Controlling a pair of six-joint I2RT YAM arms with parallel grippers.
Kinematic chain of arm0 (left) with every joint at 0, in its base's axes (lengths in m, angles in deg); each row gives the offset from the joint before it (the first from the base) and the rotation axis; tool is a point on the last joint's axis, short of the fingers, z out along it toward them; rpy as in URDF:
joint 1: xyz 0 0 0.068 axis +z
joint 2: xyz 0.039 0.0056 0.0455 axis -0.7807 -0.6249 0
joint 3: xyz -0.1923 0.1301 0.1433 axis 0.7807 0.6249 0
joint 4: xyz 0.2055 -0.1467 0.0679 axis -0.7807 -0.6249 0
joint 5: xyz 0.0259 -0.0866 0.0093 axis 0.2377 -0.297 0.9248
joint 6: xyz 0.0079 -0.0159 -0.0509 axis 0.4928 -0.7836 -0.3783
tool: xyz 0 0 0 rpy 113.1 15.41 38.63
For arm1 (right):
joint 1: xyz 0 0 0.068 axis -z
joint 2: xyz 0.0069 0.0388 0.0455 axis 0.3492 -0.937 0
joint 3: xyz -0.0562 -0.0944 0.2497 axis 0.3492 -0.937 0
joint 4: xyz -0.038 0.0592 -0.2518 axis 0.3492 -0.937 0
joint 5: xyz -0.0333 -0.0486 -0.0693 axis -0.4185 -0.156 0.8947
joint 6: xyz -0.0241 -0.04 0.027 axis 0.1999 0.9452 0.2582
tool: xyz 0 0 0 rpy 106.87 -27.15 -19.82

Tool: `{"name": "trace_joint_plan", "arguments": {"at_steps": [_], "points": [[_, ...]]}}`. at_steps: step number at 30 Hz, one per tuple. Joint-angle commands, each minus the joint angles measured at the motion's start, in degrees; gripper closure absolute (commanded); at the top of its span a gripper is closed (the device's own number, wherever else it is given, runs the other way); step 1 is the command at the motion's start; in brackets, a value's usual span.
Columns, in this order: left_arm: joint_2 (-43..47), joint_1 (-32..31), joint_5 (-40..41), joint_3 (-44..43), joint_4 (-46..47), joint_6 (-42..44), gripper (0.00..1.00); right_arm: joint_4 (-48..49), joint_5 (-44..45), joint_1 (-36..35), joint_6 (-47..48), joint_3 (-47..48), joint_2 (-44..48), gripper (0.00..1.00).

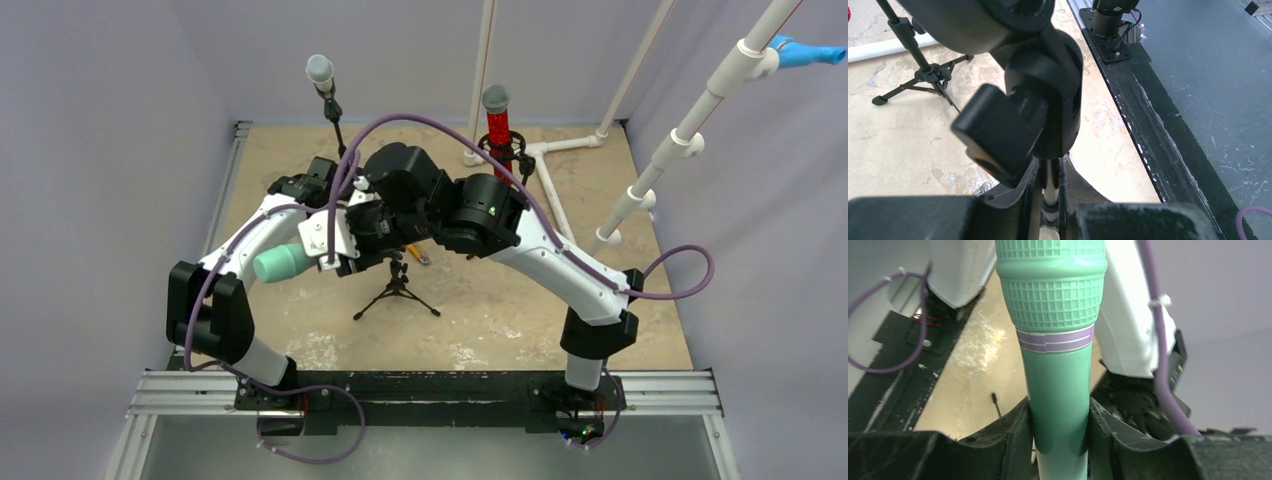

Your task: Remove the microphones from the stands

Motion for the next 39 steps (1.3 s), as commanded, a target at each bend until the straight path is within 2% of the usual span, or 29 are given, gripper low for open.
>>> {"name": "trace_joint_plan", "arguments": {"at_steps": [1, 12, 20, 27, 32, 35, 39], "points": [[-1.3, 0.5, 4.9, -0.6, 1.2, -2.0, 1.0, -0.3, -2.3, -2.0, -2.0, 2.8, -0.5, 1.0], [0.6, 1.4, 4.2, 0.3, 2.4, -3.0, 1.0, 1.1, -3.0, -2.2, -5.2, 1.8, 2.8, 1.0], [4.5, 4.0, 3.2, 1.5, 5.2, -4.7, 1.0, 4.7, 0.8, -1.2, -9.9, -8.3, 9.0, 1.0], [6.8, 3.9, 5.8, 4.6, 24.5, -19.0, 1.0, 11.5, -1.4, 7.3, -19.9, -11.6, 11.7, 1.0], [6.8, 3.4, 7.9, 7.5, 33.9, -25.1, 1.0, 12.9, -3.9, 10.7, -22.6, -12.7, 12.7, 1.0], [7.0, 3.0, 8.4, 8.8, 35.9, -26.2, 1.0, 13.1, -3.7, 10.9, -22.9, -13.4, 13.0, 1.0], [8.3, 2.9, 9.5, 11.1, 36.3, -25.4, 0.81, 13.3, -3.9, 11.4, -23.0, -14.2, 13.3, 1.0]]}}
